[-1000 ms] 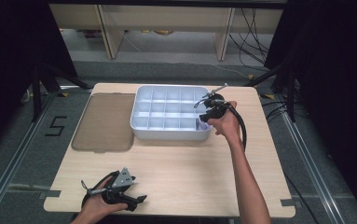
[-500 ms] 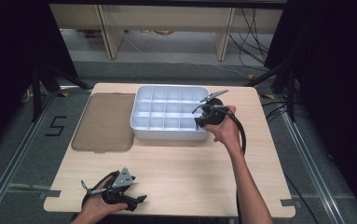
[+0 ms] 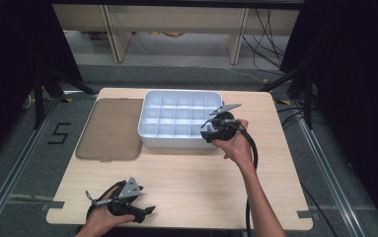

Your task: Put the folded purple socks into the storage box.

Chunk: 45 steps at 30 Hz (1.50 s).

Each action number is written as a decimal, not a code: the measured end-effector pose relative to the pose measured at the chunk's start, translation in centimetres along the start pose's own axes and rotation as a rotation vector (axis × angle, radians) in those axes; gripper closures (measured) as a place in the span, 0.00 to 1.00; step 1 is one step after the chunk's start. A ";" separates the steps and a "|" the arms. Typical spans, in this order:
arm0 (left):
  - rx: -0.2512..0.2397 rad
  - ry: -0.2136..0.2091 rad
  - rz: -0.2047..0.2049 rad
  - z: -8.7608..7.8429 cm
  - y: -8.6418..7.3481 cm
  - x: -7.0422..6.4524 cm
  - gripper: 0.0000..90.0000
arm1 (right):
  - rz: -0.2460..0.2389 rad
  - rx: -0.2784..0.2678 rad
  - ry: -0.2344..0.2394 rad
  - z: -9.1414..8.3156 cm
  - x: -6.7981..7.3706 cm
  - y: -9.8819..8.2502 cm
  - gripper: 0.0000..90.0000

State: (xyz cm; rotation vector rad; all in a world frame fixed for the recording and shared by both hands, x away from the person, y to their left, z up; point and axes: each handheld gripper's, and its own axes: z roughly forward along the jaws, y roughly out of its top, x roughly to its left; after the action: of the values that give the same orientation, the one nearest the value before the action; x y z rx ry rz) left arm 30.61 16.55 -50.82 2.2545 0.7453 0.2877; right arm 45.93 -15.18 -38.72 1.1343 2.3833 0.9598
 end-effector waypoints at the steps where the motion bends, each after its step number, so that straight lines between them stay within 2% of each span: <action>1: -0.001 0.000 0.001 0.0 0.0 0.0 0.22 | -0.005 -0.001 0.005 0.0 0.1 -0.1 0.47; 2: -0.002 0.001 0.023 -0.1 0.1 0.1 0.22 | 0.004 -0.006 0.008 0.0 0.3 -0.2 0.47; 3: -0.007 -0.006 0.010 0.0 0.0 0.1 0.22 | -0.004 -0.007 0.012 0.0 0.3 -0.3 0.46; 4: -0.007 -0.007 0.009 0.0 0.0 0.1 0.22 | 0.005 -0.041 0.004 0.2 0.5 -0.6 0.46; 5: -0.007 -0.005 0.010 0.0 0.0 0.1 0.22 | 0.008 -0.018 0.013 0.0 0.6 -0.6 0.45; 7: -0.007 -0.006 0.019 -0.1 0.0 0.2 0.22 | 0.012 -0.041 0.021 0.1 1.0 -0.9 0.44; 8: -0.009 -0.008 -0.004 0.0 0.0 0.1 0.22 | 0.003 -0.032 0.026 0.0 1.0 -1.0 0.44; 9: -0.019 -0.009 -0.017 0.1 0.0 0.1 0.22 | 0.018 -0.027 0.032 0.0 1.3 -1.1 0.44; 10: -0.007 0.004 -0.003 -0.1 0.0 0.2 0.22 | 0.009 -0.046 0.037 0.1 1.3 -1.2 0.43; 11: -0.003 0.007 0.023 -0.1 0.0 0.4 0.22 | 0.019 -0.036 0.037 0.0 1.5 -1.3 0.42; 12: -0.005 0.008 0.015 -0.1 0.0 0.4 0.22 | -0.003 -0.059 0.044 0.1 1.5 -1.5 0.42; 13: -0.006 0.000 -0.003 -0.1 0.0 0.4 0.22 | 0.006 -0.068 0.055 0.1 1.7 -1.6 0.42; 14: -0.010 0.008 0.010 -0.1 0.0 0.5 0.22 | 0.028 -0.055 0.045 0.1 2.1 -1.8 0.42; 15: -0.007 0.009 0.007 -0.1 0.0 0.5 0.22 | -0.008 -0.053 0.050 0.1 1.9 -1.8 0.41; 16: -0.007 0.012 0.011 -0.2 0.0 0.6 0.22 | 0.006 -0.050 0.053 0.1 2.1 -1.9 0.41; 17: -0.007 0.011 -0.007 -0.2 0.0 0.5 0.22 | 0.014 -0.046 0.050 0.0 2.3 -2.0 0.41; 19: -0.008 0.013 -0.009 -0.1 0.0 0.6 0.22 | -0.011 -0.045 0.044 0.0 2.3 -2.0 0.40; 20: -0.008 0.017 0.010 -0.2 0.0 0.7 0.22 | -0.025 -0.052 0.041 0.1 2.3 -2.1 0.39; 22: -0.007 0.013 -0.008 -0.1 0.0 0.6 0.22 | -0.009 -0.038 0.043 0.1 2.4 -2.2 0.39; 23: -0.008 0.005 -0.005 -0.2 0.0 0.6 0.22 | -0.013 -0.041 0.043 0.1 2.4 -2.2 0.39; 24: -0.015 0.005 -0.016 -0.1 0.0 0.5 0.22 | -0.038 -0.046 0.049 0.1 2.3 -2.3 0.38; 25: -0.013 0.005 -0.012 -0.1 0.0 0.5 0.22 | -0.013 -0.042 0.042 0.1 2.5 -2.3 0.38; 27: -0.012 0.007 -0.010 -0.1 0.0 0.5 0.22 | -0.038 -0.045 0.054 0.2 2.6 -2.4 0.38; 31: -0.019 0.013 -0.010 -0.2 0.0 0.5 0.22 | -0.007 -0.033 0.054 0.0 3.1 -2.6 0.37; 32: -0.020 0.012 -0.011 -0.2 0.0 0.5 0.22 | -0.019 -0.048 0.061 0.1 3.2 -2.7 0.36; 33: -0.019 0.014 0.009 -0.2 0.0 0.6 0.22 | -0.008 -0.052 0.062 0.0 3.3 -2.8 0.36; 35: -0.019 0.015 0.007 -0.2 0.0 0.6 0.22 | -0.010 -0.052 0.067 -0.2 3.4 -2.8 0.35; 36: -0.019 0.014 -0.011 -0.2 0.0 0.5 0.22 | -0.026 -0.053 0.067 -0.2 3.4 -2.9 0.35; 37: -0.017 0.008 -0.005 -0.3 0.0 0.5 0.22 | -0.012 -0.060 0.068 -0.2 3.6 -3.0 0.34; 38: -0.031 0.007 -0.022 -0.2 0.0 0.4 0.22 | -0.031 -0.055 0.068 -0.3 3.5 -3.1 0.34; 39: -0.021 0.008 -0.012 -0.2 0.0 0.4 0.22 | -0.010 -0.058 0.071 -0.3 3.7 -3.2 0.34; 42: -0.031 0.007 -0.007 -0.2 0.0 0.4 0.22 | -0.003 -0.058 0.074 -0.3 3.9 -3.5 0.31; 45: -0.031 0.006 -0.019 -0.2 0.0 0.4 0.22 | 0.000 -0.041 0.084 -0.3 4.0 -3.8 0.27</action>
State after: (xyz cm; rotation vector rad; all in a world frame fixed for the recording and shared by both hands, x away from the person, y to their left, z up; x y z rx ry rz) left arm 30.84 16.87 -50.72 2.2170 0.7600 0.2948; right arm 41.15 -13.92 -41.19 1.1000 2.4168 1.0710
